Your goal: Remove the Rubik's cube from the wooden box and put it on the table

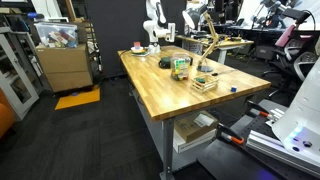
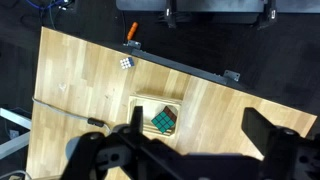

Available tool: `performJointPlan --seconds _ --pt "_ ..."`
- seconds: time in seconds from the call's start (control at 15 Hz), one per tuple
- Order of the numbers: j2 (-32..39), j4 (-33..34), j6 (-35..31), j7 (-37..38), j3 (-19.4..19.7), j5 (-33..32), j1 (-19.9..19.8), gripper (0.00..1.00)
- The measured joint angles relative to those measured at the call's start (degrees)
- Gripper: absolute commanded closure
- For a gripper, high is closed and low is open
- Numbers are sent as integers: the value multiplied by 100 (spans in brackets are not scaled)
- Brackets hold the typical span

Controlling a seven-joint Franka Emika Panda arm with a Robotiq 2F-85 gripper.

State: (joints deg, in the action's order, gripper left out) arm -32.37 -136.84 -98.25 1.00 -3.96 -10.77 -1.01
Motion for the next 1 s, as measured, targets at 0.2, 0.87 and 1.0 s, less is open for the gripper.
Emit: performJointPlan --seconds 0.2,0.87,1.0 --pt "6 -5 -10 3 12 0 10 0" --pt "1403 147 -1437 587 250 -7 -30 0" --pt "1474 204 -1454 636 273 -2 -38 0"
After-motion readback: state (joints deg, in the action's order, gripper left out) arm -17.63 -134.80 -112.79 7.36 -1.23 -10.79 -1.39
